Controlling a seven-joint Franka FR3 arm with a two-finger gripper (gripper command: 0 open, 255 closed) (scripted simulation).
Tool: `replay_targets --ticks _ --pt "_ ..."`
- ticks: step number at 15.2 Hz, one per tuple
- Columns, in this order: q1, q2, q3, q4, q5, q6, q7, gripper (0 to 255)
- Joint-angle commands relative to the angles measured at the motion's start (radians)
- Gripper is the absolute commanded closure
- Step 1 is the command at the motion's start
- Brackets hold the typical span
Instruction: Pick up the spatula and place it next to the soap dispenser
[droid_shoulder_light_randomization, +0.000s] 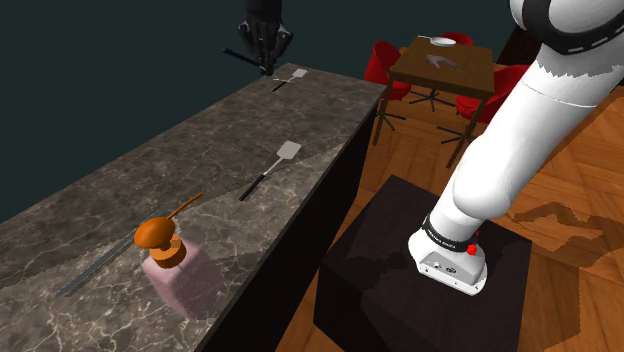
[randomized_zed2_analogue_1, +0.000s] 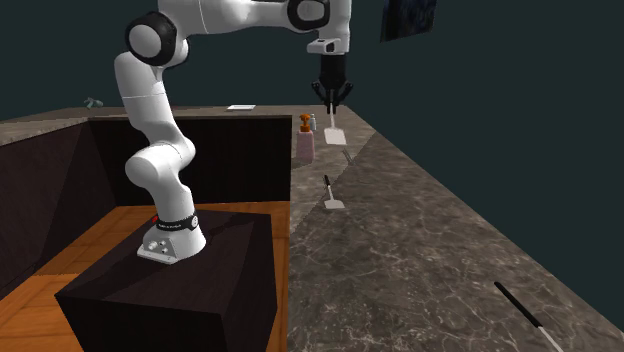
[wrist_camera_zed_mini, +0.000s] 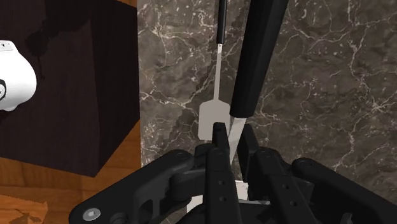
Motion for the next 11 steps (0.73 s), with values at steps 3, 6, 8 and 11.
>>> replay_targets --ticks 3,6,8,11 --pt "0.044 0.012 0.053 0.016 0.000 0.003 0.099 255" --pt "0.079 0.038 0.094 0.045 -0.007 0.005 0.175 255" --pt "0.104 0.061 0.120 0.071 -0.014 0.004 0.227 255" --pt "0.143 0.105 0.161 0.120 -0.031 0.001 0.306 255"
